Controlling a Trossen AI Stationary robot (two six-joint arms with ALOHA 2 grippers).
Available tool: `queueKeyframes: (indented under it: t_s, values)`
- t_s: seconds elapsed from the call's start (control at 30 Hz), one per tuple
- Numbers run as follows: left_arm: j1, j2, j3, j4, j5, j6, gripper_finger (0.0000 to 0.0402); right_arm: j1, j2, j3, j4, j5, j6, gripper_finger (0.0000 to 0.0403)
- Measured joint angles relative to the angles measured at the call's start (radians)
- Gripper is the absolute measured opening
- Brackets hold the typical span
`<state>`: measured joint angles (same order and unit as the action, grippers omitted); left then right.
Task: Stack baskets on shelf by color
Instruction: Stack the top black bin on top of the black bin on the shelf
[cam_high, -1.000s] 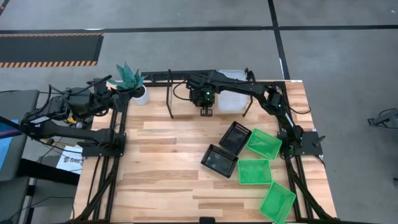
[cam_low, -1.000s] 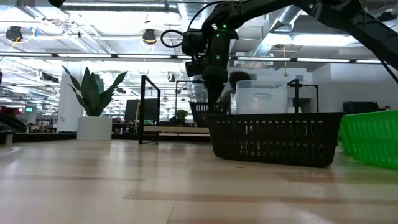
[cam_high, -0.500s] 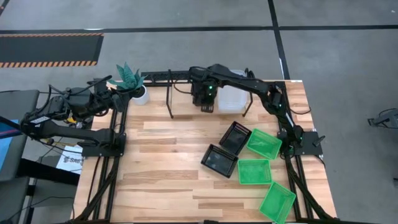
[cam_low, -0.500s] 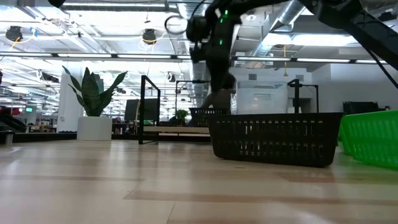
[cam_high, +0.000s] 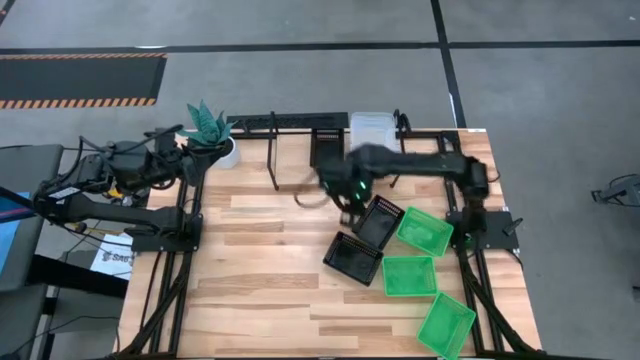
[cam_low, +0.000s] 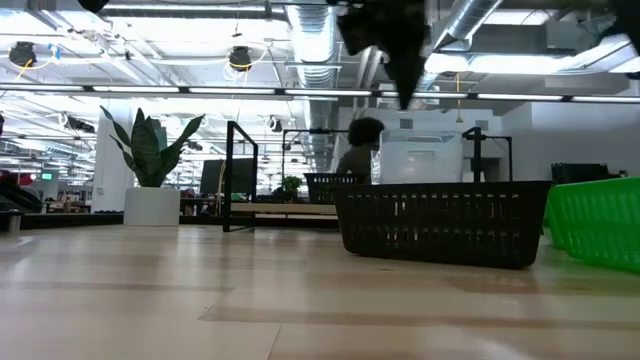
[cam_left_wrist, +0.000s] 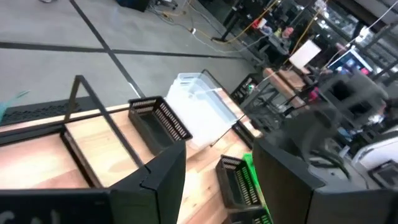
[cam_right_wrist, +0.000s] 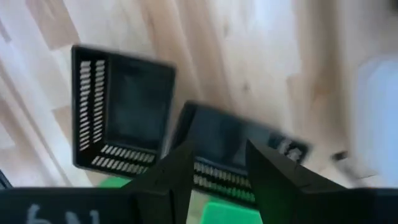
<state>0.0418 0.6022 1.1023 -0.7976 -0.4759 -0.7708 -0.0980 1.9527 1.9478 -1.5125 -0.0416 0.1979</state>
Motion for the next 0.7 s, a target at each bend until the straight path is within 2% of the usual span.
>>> queueKeyframes:
  t_s: [0.1, 0.2, 0.33, 0.7]
  values:
    - [0.0, 0.0, 0.0, -0.018, 0.0, 0.0, 0.0173, 0.081, -0.11, -0.219, 0.16, 0.012, 0.101, 0.0166]
    - [0.0, 0.0, -0.001, -0.037, 0.0, 0.004, 0.0173, 0.141, -0.182, -0.418, 0.402, 0.013, 0.19, 0.017]
    - [0.0, 0.0, -0.001, -0.043, 0.0, 0.011, 0.0173, 0.153, -0.221, -0.593, 0.627, 0.011, 0.295, 0.0173]
    - [0.0, 0.0, -0.001, -0.06, 0.0, 0.011, 0.0173, 0.139, -0.214, -0.732, 0.627, 0.017, 0.348, 0.0168]
